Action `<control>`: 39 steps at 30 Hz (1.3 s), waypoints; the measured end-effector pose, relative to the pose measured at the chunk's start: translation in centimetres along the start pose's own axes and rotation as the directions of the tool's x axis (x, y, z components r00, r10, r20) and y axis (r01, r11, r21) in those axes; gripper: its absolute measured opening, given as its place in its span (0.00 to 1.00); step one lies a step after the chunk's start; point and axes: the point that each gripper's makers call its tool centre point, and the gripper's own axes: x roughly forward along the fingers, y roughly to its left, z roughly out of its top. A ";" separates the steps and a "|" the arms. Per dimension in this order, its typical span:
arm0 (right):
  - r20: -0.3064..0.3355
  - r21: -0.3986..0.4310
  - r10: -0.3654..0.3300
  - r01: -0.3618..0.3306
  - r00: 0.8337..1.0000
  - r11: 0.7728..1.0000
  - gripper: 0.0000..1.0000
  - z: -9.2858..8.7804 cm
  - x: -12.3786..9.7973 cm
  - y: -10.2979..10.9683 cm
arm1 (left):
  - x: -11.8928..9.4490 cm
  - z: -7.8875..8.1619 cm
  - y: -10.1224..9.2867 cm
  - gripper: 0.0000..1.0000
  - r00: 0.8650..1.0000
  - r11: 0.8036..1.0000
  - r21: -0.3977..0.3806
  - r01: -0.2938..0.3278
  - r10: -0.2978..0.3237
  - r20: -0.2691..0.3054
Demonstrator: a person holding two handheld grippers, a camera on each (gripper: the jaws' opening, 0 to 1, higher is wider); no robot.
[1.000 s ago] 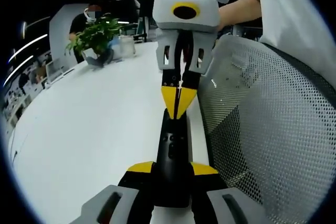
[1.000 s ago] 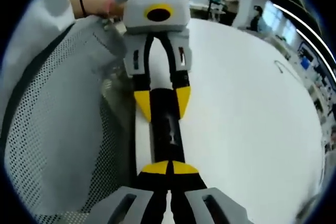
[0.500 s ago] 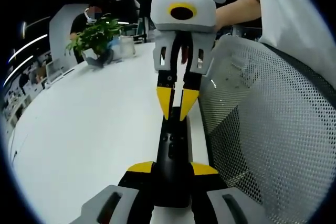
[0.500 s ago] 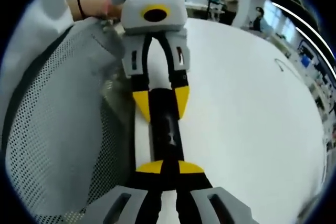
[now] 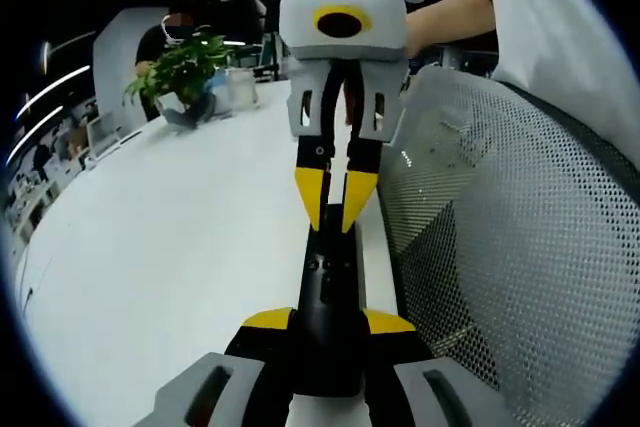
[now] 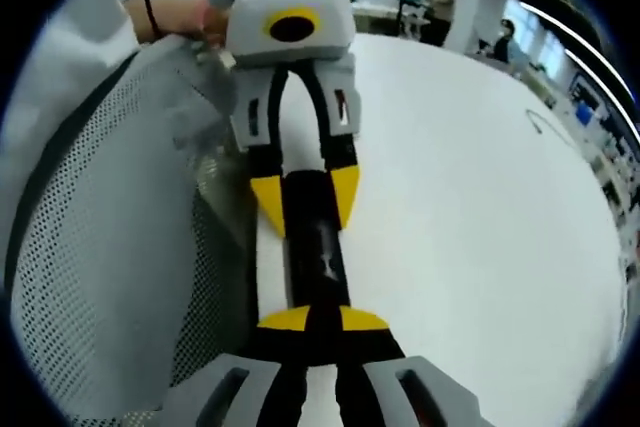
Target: Press the specified remote control buttons in sequence, fully releasing each button before pressing the next.
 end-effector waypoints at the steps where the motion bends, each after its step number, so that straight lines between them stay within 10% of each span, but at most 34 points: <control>1: 0.026 -0.017 -0.004 0.005 1.000 1.000 0.06 0.1 0.0 0.1 | 0.0 0.0 0.0 0.24 1.000 1.000 -0.001 0.000 0.000 0.001; 18: -0.137 -0.151 0.056 -0.077 0.989 0.986 0.06 0.6 0.6 0.4 | 0.0 0.0 0.0 0.25 1.000 1.000 -0.001 0.004 -0.004 0.005; 23: -0.053 -0.101 0.040 -0.045 0.998 0.994 0.06 0.6 0.5 0.4 | -0.1 0.0 -0.1 0.25 1.000 1.000 -0.001 0.004 -0.004 0.006; 27: -0.013 -0.226 0.001 -0.004 1.000 0.974 0.06 0.6 0.4 0.7 | -0.1 0.0 -0.1 0.25 1.000 1.000 -0.001 0.003 -0.003 0.006; 39: -0.097 -0.147 0.059 -0.073 0.994 0.986 0.04 0.9 0.9 0.7 | -0.1 0.0 -0.1 0.25 1.000 1.000 0.002 0.004 -0.004 0.005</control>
